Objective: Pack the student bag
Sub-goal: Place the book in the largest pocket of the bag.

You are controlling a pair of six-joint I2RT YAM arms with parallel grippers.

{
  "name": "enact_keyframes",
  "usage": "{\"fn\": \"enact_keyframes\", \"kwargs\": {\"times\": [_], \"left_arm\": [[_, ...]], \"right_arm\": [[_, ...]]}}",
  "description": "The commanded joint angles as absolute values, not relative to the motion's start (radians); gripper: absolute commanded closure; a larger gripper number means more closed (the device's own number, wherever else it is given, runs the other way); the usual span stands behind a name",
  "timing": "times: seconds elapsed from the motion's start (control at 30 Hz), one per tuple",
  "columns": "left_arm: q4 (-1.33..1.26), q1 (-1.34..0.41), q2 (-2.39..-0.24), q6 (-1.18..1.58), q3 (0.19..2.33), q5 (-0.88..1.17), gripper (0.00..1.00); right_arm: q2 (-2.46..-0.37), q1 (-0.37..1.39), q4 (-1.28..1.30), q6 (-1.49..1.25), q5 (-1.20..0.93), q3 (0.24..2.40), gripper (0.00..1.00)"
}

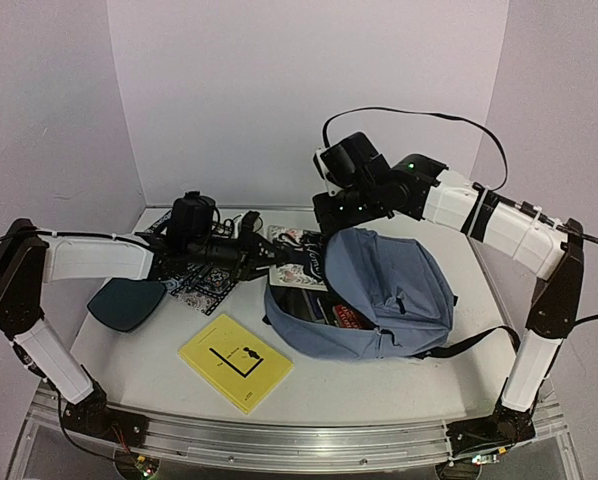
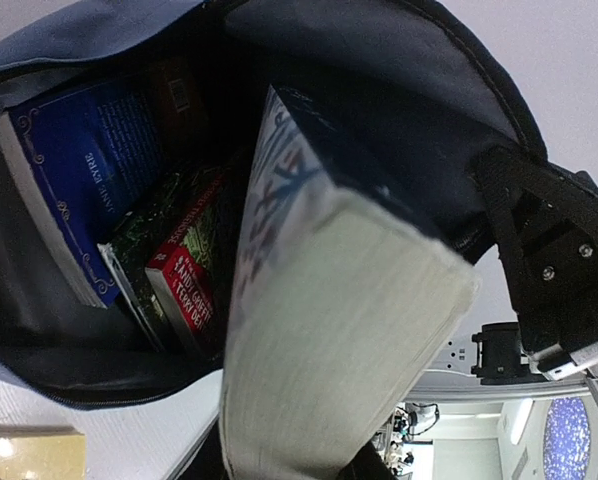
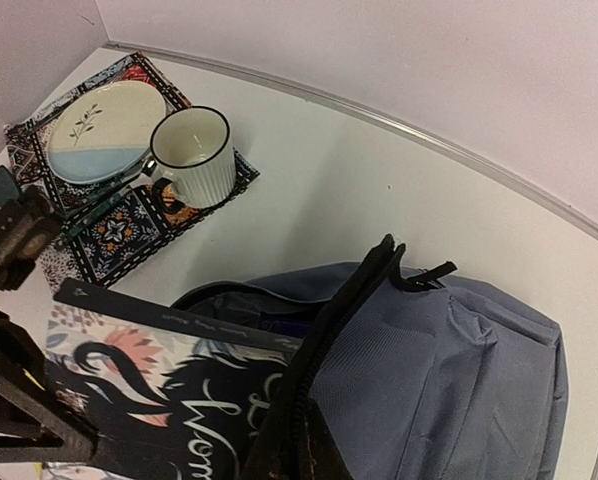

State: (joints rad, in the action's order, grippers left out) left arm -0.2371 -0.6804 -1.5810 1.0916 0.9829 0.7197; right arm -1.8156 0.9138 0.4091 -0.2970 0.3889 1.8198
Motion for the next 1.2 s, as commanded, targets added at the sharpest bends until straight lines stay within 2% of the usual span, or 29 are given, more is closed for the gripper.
{"fn": "enact_keyframes", "kwargs": {"times": [0.0,0.53,0.57,0.67,0.77,0.97,1.1,1.13,1.17], "left_arm": [[-0.399,-0.722,-1.641,1.1,1.084,0.736,1.0],[-0.489,-0.917,-1.894,1.204,1.187,0.443,0.99],[-0.489,-0.927,-1.905,1.188,1.188,0.425,0.94],[-0.486,-0.938,-1.917,1.147,1.181,0.409,0.85],[-0.466,-0.94,-1.899,1.07,1.167,0.389,0.69],[-0.276,-0.939,-1.838,0.883,1.202,0.316,0.49],[-0.134,-0.939,-1.819,0.805,1.228,0.274,0.49],[-0.117,-0.939,-1.819,0.793,1.229,0.277,0.53],[-0.115,-0.939,-1.821,0.79,1.228,0.288,0.61]], "right_arm": [[-1.767,0.92,0.263,-0.344,0.343,1.832,1.0],[-1.779,0.92,0.209,-0.385,0.349,1.795,1.0],[-1.78,0.92,0.208,-0.384,0.35,1.794,1.0],[-1.781,0.919,0.208,-0.375,0.355,1.789,1.0],[-1.771,0.92,0.209,-0.364,0.376,1.773,1.0],[-1.746,0.92,0.209,-0.352,0.405,1.74,1.0],[-1.741,0.92,0.209,-0.347,0.412,1.733,1.0],[-1.742,0.92,0.209,-0.346,0.413,1.733,1.0],[-1.744,0.919,0.209,-0.347,0.413,1.735,1.0]]}}
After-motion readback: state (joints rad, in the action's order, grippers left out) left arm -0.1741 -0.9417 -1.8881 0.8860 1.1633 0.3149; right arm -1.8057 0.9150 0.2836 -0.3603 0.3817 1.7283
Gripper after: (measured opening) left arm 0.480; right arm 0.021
